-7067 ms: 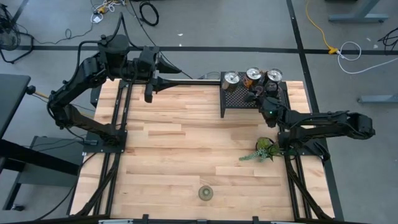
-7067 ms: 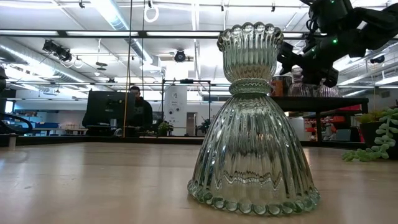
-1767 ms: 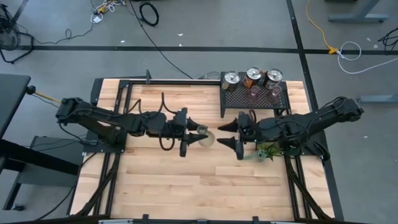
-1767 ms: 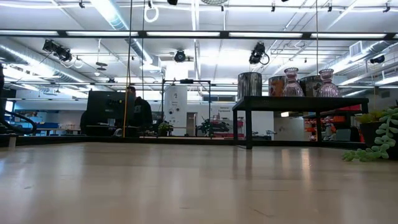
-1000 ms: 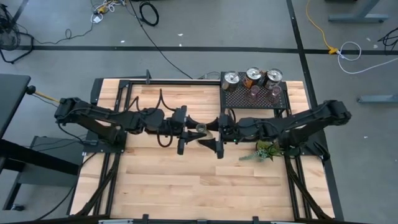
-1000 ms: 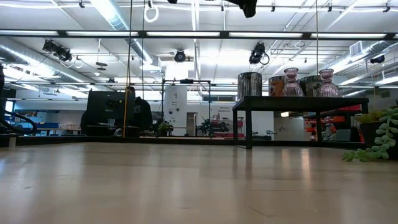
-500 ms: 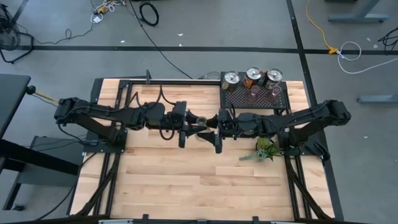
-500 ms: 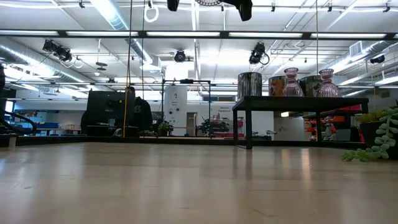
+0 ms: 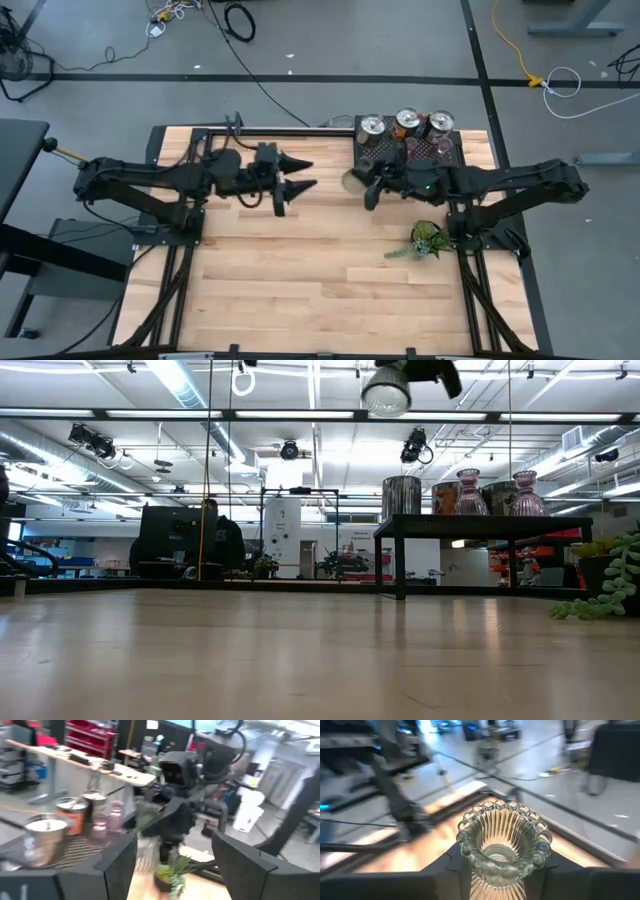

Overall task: Pick & Place candle stick holders
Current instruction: Put the green candle holder on the shelf aligned with the pink candle holders

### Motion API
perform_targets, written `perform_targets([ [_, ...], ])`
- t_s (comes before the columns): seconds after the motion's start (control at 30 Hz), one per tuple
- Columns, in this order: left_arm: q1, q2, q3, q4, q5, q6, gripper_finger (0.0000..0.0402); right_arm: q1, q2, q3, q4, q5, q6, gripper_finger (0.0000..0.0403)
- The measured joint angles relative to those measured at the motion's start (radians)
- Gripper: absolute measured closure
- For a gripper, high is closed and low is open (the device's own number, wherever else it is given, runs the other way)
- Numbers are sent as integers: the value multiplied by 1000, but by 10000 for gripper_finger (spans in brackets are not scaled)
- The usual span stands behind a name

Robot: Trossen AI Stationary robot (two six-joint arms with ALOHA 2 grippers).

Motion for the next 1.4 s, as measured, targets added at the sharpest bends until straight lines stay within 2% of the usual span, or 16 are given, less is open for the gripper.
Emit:
perform_targets([
  [0.1,1,-43,1,-35,-27,-1,155,-18,-53,-17,-81,77,0,290],
  [0.27,0,-93,-2,-123,-46,-2,172,-46,-100,-106,-75,158,39,290],
  [0.4,0,-98,-1,-128,-50,-4,184,-83,-98,-222,16,172,113,290],
  [0.53,0,-97,-1,-133,-49,-4,195,-118,-85,-317,95,163,166,290],
  [0.7,0,-96,-1,-146,-49,-4,205,-163,-85,-367,136,144,184,290],
  [1.27,0,-95,-1,-154,-66,-4,209,-341,-77,-367,136,92,113,290],
  [1.4,0,-95,-1,-154,-66,-4,209,-378,-36,-367,171,32,112,290],
])
